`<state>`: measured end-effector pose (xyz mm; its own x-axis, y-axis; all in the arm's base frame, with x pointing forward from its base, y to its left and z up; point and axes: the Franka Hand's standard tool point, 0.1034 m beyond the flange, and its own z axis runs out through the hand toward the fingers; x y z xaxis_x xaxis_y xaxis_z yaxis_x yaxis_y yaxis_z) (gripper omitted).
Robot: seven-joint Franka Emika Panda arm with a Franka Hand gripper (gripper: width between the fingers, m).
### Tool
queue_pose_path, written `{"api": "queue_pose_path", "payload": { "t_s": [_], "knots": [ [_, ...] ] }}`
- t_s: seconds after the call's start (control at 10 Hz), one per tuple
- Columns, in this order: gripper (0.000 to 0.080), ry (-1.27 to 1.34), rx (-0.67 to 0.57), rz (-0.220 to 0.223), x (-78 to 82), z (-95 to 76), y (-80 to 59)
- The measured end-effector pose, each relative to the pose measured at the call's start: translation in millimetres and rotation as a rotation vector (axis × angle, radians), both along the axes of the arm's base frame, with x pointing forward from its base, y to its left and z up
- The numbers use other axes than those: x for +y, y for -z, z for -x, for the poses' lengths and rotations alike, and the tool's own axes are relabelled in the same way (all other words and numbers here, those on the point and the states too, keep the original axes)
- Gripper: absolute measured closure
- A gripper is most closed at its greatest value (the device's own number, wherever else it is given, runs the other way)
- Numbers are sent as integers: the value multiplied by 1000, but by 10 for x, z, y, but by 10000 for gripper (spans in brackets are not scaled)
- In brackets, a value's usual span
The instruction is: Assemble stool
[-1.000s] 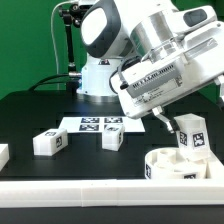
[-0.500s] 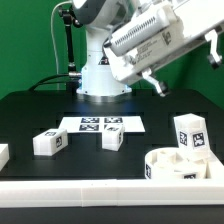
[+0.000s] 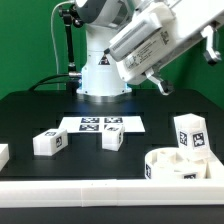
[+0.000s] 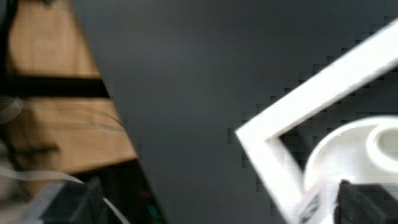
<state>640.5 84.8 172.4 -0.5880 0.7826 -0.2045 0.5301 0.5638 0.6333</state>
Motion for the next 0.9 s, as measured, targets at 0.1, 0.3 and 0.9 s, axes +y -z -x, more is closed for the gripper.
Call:
{"api": "queue_pose_path", "payload": {
  "t_s": [0.1,0.3,0.9],
  "knots": [
    [150,189,48,-166,143,15,-98],
    [150,499,173,-387,483,118,-165],
    [150,864,284,-655,404,137,-115]
  ]
}}
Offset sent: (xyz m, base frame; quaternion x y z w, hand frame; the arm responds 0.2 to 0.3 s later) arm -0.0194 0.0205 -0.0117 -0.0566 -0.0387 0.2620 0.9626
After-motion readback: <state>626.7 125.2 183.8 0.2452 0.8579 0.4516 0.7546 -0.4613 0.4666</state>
